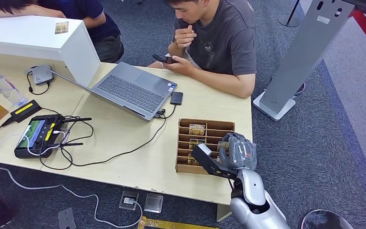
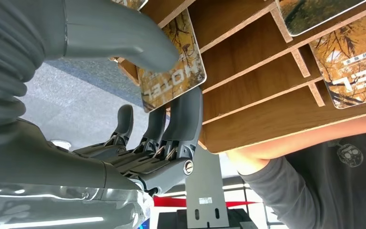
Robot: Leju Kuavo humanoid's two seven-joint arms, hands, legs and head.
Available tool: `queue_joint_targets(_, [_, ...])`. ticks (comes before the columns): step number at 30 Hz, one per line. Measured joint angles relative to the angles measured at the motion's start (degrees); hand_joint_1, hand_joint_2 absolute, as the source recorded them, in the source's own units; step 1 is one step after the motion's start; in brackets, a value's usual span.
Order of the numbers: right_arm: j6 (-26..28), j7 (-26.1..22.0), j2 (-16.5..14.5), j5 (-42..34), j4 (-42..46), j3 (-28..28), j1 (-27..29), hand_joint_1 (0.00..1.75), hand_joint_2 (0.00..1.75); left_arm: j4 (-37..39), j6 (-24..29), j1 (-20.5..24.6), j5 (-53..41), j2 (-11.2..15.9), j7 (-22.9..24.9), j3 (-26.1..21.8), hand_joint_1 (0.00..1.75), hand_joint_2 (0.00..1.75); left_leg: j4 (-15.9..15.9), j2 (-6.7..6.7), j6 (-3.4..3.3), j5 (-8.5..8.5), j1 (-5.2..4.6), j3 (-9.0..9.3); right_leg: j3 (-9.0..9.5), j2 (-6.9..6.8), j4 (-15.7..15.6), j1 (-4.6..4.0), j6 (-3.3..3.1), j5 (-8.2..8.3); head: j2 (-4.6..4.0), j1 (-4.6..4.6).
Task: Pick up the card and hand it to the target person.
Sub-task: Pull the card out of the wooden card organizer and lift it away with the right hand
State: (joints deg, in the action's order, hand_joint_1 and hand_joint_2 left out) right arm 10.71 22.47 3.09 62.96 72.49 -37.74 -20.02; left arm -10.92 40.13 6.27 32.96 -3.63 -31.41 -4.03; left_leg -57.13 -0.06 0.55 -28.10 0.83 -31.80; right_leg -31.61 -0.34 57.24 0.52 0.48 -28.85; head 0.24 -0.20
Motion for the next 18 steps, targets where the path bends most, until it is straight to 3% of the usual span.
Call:
queue_joint_targets(4, [-0.3, 0.6, 0.0, 0.7, -0.1, 0.0, -0.1, 1.11, 1.75, 0.0, 0.0, 0.0, 0.1, 0.0, 0.0, 0.3, 0.0, 0.0, 0.0, 0.0, 0.0, 0.0, 0.0, 0.0, 0.0, 0.0, 0.0, 0.0, 0.0, 0.0, 0.0, 0.02])
queue_joint_targets(9, [-0.7, 0.9, 0.0, 1.1, -0.2, -0.1, -0.1, 1.31, 1.75, 0.0, 0.0, 0.0, 0.5, 0.0, 0.0, 0.8, 0.0, 0.0, 0.0, 0.0, 0.0, 0.0, 0.0, 0.0, 0.01, 0.0, 0.0, 0.0, 0.0, 0.0, 0.0, 0.03])
queue_joint_targets(18, [-1.2, 0.5, -0.2, 1.6, -0.4, -0.1, -0.2, 1.36, 1.75, 0.0, 0.0, 0.0, 0.7, 0.0, 0.1, 1.2, 0.0, 0.0, 0.0, 0.0, 0.0, 0.0, 0.0, 0.03, 0.03, 0.0, 0.0, 0.0, 0.0, 0.0, 0.0, 0.02])
